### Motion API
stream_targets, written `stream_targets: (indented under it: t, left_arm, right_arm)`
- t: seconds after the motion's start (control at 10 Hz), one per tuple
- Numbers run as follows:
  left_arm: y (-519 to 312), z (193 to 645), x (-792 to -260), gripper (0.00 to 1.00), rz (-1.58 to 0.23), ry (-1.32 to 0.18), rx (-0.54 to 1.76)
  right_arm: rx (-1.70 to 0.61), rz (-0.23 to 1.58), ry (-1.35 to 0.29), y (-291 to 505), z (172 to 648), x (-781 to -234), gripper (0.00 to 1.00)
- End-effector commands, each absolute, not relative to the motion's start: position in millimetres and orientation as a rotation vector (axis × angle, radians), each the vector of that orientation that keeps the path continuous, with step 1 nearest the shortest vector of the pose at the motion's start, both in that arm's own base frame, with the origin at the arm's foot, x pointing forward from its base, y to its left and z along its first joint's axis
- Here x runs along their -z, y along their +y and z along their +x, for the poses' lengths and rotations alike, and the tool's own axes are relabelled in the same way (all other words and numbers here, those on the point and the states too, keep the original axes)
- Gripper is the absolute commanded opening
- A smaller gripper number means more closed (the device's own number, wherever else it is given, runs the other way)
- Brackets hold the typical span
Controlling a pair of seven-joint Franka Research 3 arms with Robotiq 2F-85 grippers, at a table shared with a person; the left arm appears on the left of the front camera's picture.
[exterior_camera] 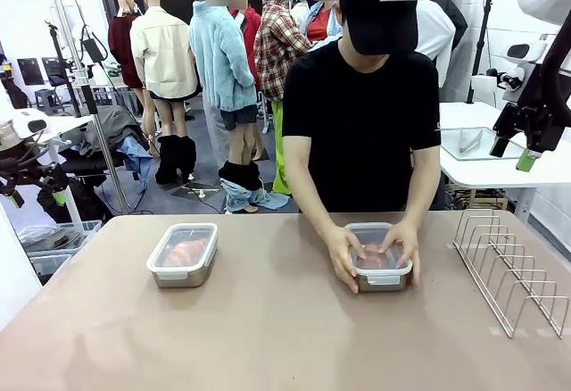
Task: Place the bread in airtight containers.
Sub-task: Release when the human grabs the Airtight Container lid.
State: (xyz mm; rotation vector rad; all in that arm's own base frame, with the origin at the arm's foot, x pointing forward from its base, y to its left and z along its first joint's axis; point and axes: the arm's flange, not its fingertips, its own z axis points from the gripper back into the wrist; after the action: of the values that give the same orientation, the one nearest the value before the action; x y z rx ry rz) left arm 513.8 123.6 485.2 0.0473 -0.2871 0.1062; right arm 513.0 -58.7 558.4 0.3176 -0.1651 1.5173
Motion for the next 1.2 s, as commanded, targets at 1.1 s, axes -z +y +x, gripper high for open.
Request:
stream_targets:
  t: [1.1]
  left_arm:
    - [123.2, 513.5, -486.6, 0.92, 0.057, -0.288, -0.114]
  right_arm:
    - [-1.518, 0.324, -0.151, -59.0, 516.8, -561.2, 1.0]
